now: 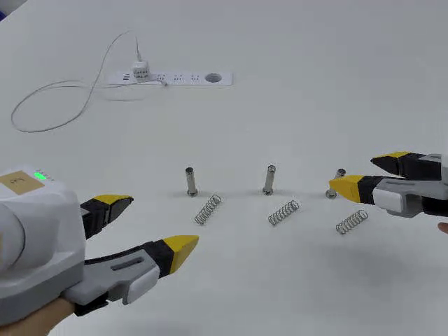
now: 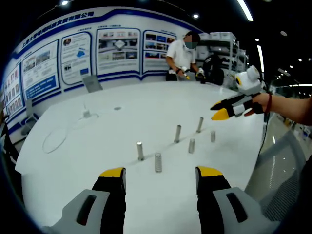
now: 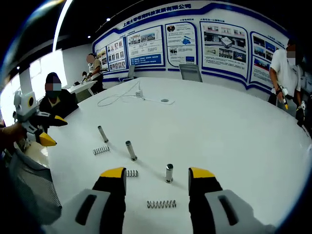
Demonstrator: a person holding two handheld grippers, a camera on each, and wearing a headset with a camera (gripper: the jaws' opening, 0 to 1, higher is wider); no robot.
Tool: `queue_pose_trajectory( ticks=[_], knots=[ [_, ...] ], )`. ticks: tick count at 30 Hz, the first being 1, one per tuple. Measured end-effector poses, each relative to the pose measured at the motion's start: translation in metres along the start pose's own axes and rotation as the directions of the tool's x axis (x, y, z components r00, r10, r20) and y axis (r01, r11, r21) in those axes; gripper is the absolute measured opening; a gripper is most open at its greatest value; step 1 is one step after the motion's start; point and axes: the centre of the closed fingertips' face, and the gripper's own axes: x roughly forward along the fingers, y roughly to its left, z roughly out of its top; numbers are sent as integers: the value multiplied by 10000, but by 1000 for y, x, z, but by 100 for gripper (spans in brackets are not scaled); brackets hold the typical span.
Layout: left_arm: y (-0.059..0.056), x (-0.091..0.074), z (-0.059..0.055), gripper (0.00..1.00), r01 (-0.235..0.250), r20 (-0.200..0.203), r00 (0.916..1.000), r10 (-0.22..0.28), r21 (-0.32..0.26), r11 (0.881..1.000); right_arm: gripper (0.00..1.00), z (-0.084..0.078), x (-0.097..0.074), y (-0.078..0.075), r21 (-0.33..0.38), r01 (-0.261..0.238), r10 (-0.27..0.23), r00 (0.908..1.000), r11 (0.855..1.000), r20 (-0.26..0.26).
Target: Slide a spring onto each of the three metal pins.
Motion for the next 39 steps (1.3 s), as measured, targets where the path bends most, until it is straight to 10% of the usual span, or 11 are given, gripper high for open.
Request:
queue_pose_trajectory(
  ticks=[39],
  knots=[
    [4, 94, -38, 31, 717, -2010, 9773, -668, 170, 9973, 75, -22, -28, 46, -165, -1212, 1219, 9908, 9925, 582]
  ],
)
